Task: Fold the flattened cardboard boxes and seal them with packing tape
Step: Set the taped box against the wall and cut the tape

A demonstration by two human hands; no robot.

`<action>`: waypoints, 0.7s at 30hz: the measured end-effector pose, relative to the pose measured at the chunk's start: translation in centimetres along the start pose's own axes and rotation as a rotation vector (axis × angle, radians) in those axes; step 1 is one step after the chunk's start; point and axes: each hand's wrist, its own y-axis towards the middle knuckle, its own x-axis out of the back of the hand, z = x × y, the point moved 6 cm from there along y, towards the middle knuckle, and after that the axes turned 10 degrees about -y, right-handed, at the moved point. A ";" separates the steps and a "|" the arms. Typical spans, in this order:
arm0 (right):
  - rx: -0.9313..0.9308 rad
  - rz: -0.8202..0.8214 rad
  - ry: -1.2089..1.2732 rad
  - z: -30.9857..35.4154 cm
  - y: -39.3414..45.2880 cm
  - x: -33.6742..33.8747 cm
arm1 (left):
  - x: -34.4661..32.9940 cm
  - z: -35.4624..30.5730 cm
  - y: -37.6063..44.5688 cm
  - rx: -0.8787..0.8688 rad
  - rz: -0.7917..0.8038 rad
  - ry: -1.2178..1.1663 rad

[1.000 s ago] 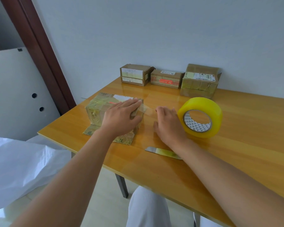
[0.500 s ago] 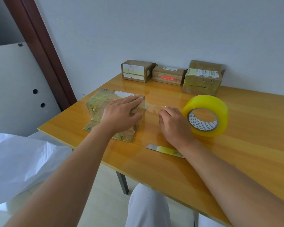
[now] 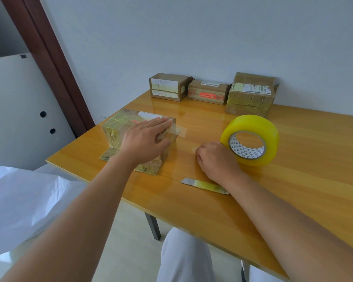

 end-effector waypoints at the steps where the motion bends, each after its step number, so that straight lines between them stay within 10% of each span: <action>1: 0.003 0.033 -0.006 0.1 0.0 0.0 | 0.0 0.0 0.0 0.000 -0.004 -0.006; 9: 0.096 0.183 -0.058 0.6 -0.5 0.1 | 0.0 -0.3 -0.1 0.008 -0.006 -0.006; 13: -0.212 0.053 0.520 -0.4 0.6 1.3 | 0.1 -0.4 -0.1 0.005 -0.006 0.000; 21: -0.838 0.400 1.597 1.4 2.9 -1.1 | 0.2 -0.5 -0.2 -0.003 -0.013 -0.007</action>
